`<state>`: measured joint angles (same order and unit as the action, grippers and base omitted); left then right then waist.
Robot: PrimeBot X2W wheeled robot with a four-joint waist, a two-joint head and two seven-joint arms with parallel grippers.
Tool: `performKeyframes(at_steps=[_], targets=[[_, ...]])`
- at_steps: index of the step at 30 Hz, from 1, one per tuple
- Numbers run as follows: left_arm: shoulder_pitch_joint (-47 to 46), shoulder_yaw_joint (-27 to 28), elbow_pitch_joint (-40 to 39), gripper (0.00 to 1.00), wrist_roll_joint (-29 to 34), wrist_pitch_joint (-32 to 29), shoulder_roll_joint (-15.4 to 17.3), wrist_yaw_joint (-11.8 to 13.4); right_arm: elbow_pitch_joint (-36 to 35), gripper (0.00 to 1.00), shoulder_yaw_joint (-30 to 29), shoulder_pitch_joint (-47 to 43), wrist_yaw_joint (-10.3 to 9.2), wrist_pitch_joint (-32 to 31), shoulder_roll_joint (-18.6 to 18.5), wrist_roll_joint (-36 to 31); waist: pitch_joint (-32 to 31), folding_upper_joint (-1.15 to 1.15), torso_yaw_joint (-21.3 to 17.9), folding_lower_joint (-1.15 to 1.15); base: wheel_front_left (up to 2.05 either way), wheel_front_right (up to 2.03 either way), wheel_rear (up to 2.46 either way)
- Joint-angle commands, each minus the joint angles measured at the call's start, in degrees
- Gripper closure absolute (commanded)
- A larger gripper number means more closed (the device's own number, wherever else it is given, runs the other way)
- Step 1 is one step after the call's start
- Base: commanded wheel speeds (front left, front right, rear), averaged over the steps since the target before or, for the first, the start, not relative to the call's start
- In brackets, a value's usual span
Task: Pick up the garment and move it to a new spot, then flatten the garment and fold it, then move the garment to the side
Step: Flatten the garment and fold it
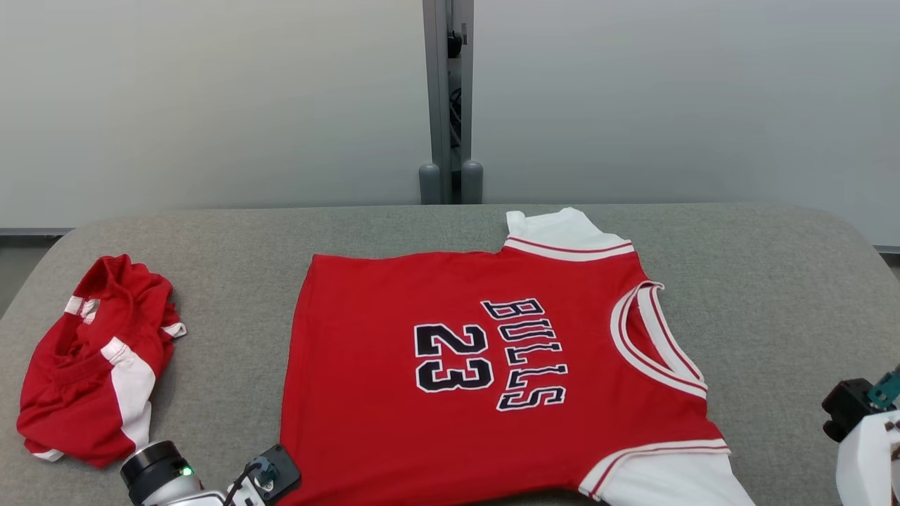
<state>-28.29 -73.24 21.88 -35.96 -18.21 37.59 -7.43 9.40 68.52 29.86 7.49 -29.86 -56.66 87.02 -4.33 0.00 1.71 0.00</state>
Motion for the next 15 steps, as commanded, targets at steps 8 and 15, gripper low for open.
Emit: performKeyframes(at_steps=[8, 15], targets=[[3.73, 0.09, -14.70, 1.00, -6.59, -10.58, 7.76, -0.03, -4.49, 1.00, 0.52, -3.68, 0.01, -1.75, -5.31, 2.86, -0.24, 0.00, 0.27, 0.00, 0.00, 0.00, 0.00], [3.62, 0.13, -18.27, 1.00, -10.03, -13.30, 9.62, -0.03, -5.62, 1.00, 0.16, -4.20, 0.01, -0.67, -5.52, 3.24, 0.44, 0.00, 0.26, 0.00, 0.00, 0.00, 0.00]])
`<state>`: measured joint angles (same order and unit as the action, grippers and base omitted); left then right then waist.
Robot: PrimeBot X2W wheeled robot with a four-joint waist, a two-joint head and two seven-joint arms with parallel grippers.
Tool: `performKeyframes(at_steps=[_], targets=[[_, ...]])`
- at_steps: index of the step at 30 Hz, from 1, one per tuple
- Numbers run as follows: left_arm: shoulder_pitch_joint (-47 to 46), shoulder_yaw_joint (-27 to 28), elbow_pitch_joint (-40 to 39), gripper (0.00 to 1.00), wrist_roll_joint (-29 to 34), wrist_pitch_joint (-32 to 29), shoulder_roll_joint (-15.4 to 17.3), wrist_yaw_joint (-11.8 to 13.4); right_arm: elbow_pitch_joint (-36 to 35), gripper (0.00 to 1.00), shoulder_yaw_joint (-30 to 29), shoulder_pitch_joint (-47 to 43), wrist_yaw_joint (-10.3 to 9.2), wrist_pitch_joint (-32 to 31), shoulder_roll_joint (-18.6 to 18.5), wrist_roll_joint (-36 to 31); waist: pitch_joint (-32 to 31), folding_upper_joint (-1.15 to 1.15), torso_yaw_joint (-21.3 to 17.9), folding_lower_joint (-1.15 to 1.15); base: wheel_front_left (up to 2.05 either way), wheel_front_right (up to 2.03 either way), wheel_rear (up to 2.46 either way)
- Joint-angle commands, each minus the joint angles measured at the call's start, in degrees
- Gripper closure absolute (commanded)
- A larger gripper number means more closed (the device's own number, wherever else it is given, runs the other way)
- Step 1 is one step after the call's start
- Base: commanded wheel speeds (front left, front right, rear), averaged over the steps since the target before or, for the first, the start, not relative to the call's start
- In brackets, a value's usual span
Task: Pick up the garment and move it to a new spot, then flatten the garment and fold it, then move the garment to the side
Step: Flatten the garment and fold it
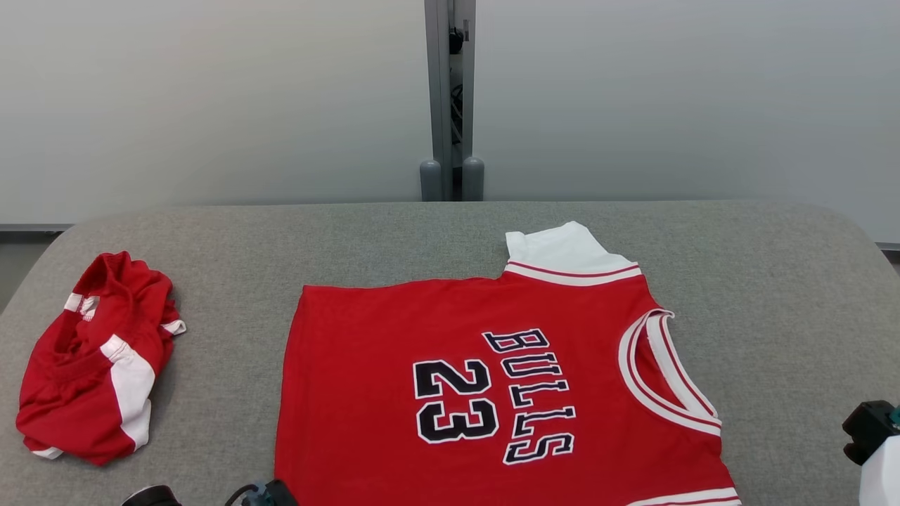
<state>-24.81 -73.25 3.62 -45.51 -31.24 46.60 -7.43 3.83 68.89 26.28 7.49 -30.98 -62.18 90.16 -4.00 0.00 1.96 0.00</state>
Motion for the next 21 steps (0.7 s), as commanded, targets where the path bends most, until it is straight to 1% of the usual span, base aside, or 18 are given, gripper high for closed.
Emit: performKeyframes(at_steps=[1, 5, 7, 12, 18, 21], targets=[[-0.01, 0.13, 0.00, 1.00, -0.98, -0.36, 0.60, -0.03, 0.08, 1.00, -0.34, -0.40, 0.01, 0.57, 0.09, -0.06, 0.25, 0.00, 0.02, 0.00, 0.00, 0.00, 0.00], [-1.38, 0.14, 0.75, 1.00, -2.73, 0.32, 0.35, -0.03, 1.94, 1.00, -1.01, 0.68, 0.01, 1.38, 0.52, -0.51, 0.67, 0.00, 0.12, 0.00, 0.00, 0.00, 0.00], [-1.79, 0.16, 1.21, 1.00, -2.60, 0.01, 0.06, -0.03, 2.81, 1.00, -1.22, 1.08, 0.01, 1.81, 1.31, -0.52, 0.83, 0.00, 0.17, 0.00, 0.00, 0.00, 0.00], [-2.36, 0.15, 1.70, 1.00, -4.49, -0.22, -0.79, -0.03, 3.95, 1.00, -2.48, 1.96, 0.01, 3.22, 2.80, -0.21, 0.95, 0.00, 0.39, 0.00, 0.00, 0.00, 0.00], [-4.25, 0.15, 1.87, 1.00, -6.15, 0.71, -1.31, -0.03, 4.75, 1.00, -3.80, 3.68, 0.01, 5.08, 4.13, -0.97, 1.13, 0.00, 0.59, 0.00, 0.00, 0.00, 0.00], [-5.99, 0.54, 2.16, 1.00, -6.64, 2.28, -1.78, -0.03, 5.65, 1.00, -4.85, 4.92, 0.01, 6.50, 5.27, -1.47, 1.40, 0.00, 0.80, 0.00, 0.00, 0.00, 0.00]])
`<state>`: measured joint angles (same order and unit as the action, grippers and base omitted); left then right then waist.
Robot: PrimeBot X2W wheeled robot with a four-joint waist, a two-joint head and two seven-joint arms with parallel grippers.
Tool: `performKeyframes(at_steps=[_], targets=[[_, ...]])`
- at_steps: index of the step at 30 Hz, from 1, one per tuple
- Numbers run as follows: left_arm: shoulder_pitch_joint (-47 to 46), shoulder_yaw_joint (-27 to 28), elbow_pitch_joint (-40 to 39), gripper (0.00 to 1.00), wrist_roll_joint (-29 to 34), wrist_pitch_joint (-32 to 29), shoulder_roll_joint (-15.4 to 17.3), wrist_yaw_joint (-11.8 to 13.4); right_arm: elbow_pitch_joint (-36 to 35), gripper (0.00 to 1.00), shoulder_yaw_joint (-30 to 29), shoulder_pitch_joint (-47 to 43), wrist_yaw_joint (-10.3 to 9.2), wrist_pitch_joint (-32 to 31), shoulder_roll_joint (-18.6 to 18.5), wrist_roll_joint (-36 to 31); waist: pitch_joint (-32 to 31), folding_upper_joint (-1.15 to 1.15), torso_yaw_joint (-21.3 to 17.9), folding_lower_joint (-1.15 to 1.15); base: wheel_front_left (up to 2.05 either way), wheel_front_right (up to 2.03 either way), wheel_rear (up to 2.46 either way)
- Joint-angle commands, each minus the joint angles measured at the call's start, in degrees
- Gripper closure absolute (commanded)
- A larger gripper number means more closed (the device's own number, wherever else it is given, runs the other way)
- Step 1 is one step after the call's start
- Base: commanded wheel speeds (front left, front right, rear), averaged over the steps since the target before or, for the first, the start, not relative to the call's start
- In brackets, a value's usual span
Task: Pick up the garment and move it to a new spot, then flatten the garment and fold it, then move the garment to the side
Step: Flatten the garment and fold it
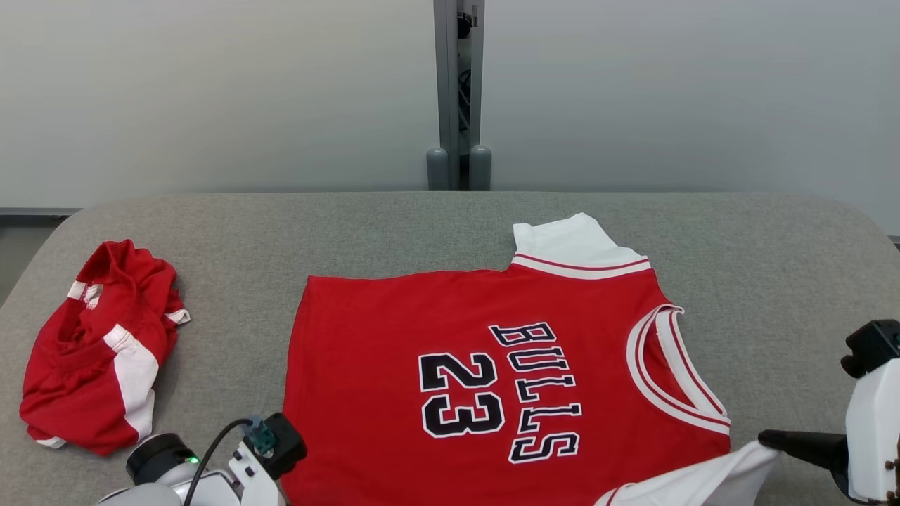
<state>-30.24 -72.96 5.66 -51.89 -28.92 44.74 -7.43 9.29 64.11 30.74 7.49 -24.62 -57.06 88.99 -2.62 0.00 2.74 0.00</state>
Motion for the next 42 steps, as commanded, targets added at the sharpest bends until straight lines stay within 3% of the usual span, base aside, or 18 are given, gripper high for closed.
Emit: performKeyframes(at_steps=[1, 17, 28, 42], targets=[[-1.00, 0.46, 0.19, 1.00, -0.56, 0.48, -0.16, -0.03, 0.40, 1.00, -0.31, 0.77, 0.01, 0.58, 0.44, -0.58, 0.12, 0.00, 0.12, 0.00, 0.00, 0.00, 0.00], [-6.04, 3.07, 5.74, 1.00, -5.17, 3.87, -4.45, -0.03, 6.99, 1.00, -1.63, 5.58, 0.02, 7.98, 5.73, -8.36, 2.34, 0.00, 1.68, 0.00, 0.00, 0.00, 0.00], [-8.91, 2.89, 12.59, 1.00, -2.48, 6.71, -8.50, 0.55, 13.85, 1.00, -1.72, 9.58, 0.01, 15.20, 9.02, -14.18, 5.16, 0.00, 1.98, 0.00, 0.00, 0.00, 0.00], [-10.49, 3.01, 20.89, 1.00, -2.09, 8.22, -12.80, 1.01, 17.98, 1.00, 0.62, 12.56, 0.01, 20.59, 11.04, -16.44, 7.58, 0.00, 2.12, 0.00, 0.00, 0.00, 0.00]])
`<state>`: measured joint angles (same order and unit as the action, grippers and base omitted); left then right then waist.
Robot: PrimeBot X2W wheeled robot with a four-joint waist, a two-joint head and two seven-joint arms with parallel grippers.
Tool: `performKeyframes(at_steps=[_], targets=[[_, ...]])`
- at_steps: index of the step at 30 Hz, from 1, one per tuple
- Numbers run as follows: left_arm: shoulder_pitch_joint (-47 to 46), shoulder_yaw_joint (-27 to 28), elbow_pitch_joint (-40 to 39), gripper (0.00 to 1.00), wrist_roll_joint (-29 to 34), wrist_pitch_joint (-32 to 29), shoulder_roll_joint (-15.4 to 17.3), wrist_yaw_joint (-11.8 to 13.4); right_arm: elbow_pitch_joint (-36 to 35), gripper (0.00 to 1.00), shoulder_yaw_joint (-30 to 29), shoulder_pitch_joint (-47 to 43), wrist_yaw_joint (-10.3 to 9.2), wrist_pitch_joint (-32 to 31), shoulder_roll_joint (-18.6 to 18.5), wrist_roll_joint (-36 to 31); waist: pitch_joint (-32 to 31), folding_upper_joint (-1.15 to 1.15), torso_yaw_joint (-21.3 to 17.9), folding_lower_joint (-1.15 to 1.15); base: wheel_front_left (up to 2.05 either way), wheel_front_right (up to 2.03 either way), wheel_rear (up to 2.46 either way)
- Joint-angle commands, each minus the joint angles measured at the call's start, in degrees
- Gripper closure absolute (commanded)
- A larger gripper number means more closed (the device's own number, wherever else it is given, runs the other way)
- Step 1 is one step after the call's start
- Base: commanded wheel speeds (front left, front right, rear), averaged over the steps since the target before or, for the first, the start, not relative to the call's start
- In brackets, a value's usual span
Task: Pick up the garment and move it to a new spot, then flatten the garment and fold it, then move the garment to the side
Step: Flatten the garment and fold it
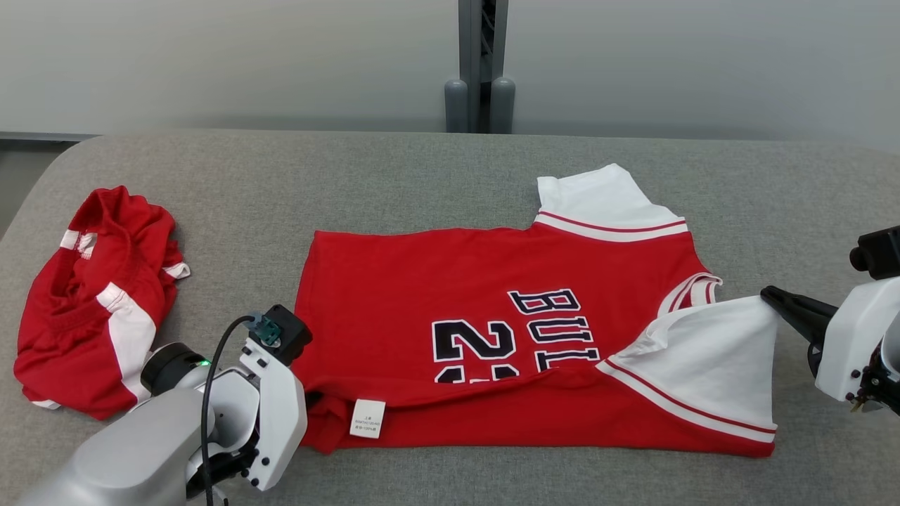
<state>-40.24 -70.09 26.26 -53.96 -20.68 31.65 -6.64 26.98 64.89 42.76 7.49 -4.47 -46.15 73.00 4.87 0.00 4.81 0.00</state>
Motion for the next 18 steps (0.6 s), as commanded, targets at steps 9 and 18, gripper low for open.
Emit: performKeyframes(at_steps=[9, 18], targets=[[-1.01, -0.54, 1.91, 1.00, -0.52, -1.05, -0.83, -0.26, 2.86, 1.00, 1.70, 1.54, 0.01, 3.71, 1.19, -0.76, 0.93, 0.00, 0.81, 0.00, 0.00, 0.00, 0.00], [-1.53, -0.86, 2.96, 1.00, -0.14, 0.02, -1.85, -0.49, 5.06, 1.00, 3.52, 2.94, 0.01, 6.68, 2.13, -0.67, 1.27, 0.00, 1.38, 0.00, 0.00, 0.00, 0.00]])
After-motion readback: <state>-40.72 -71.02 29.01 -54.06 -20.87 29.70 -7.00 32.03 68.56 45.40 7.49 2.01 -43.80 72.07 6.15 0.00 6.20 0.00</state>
